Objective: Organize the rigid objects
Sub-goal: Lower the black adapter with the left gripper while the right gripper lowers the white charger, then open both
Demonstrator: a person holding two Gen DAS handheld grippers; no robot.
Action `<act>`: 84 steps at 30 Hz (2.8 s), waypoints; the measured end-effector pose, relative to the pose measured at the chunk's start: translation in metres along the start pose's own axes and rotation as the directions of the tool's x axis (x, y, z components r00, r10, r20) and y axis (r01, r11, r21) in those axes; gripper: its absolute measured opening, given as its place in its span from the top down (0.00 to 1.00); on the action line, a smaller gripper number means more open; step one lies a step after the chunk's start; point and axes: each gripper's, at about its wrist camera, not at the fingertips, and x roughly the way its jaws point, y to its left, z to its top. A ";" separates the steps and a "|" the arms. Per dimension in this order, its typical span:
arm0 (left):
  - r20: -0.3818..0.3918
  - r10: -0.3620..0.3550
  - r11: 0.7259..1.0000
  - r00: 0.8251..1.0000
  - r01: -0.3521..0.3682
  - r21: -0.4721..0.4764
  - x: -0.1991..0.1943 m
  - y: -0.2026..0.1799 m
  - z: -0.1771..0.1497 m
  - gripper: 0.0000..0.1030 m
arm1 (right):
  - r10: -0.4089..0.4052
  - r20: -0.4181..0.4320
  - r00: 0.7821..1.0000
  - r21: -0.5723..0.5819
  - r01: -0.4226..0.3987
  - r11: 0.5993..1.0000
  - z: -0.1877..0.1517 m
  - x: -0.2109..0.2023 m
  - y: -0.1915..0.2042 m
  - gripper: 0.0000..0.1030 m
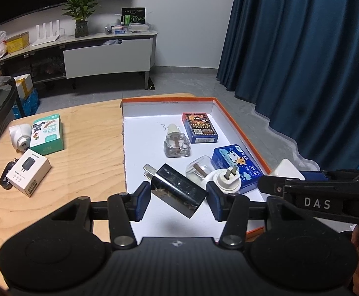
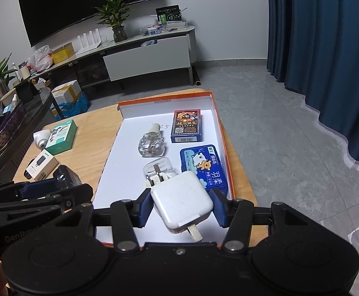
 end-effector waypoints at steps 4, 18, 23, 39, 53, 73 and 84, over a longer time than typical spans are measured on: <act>0.002 0.001 1.000 1.000 -0.001 0.001 0.000 0.000 0.000 0.51 | 0.000 -0.002 1.000 -0.001 0.000 1.000 0.000 0.000 0.000 0.40; -0.003 0.003 1.000 1.000 -0.003 -0.009 0.003 0.002 -0.001 0.51 | 0.006 -0.009 1.000 0.002 -0.006 1.000 0.000 0.004 -0.001 0.40; -0.005 0.003 1.000 1.000 -0.003 -0.011 0.004 0.002 -0.001 0.51 | 0.005 -0.013 1.000 0.004 -0.005 1.000 -0.001 0.005 -0.002 0.40; -0.009 0.001 1.000 1.000 -0.001 -0.020 0.006 0.004 -0.003 0.51 | 0.005 -0.023 1.000 0.001 -0.005 1.000 -0.002 0.010 0.001 0.40; -0.015 -0.003 1.000 1.000 0.003 -0.025 0.007 0.003 -0.004 0.51 | 0.010 -0.025 1.000 0.001 -0.010 1.000 -0.003 0.012 0.002 0.40; -0.018 -0.006 1.000 1.000 0.005 -0.028 0.009 0.003 -0.004 0.51 | 0.009 -0.038 0.999 0.001 -0.009 1.000 -0.006 0.016 0.001 0.40; -0.025 -0.009 1.000 1.000 0.009 -0.029 0.012 0.003 -0.004 0.51 | 0.005 -0.059 0.998 0.007 -0.004 1.000 -0.005 0.023 -0.002 0.40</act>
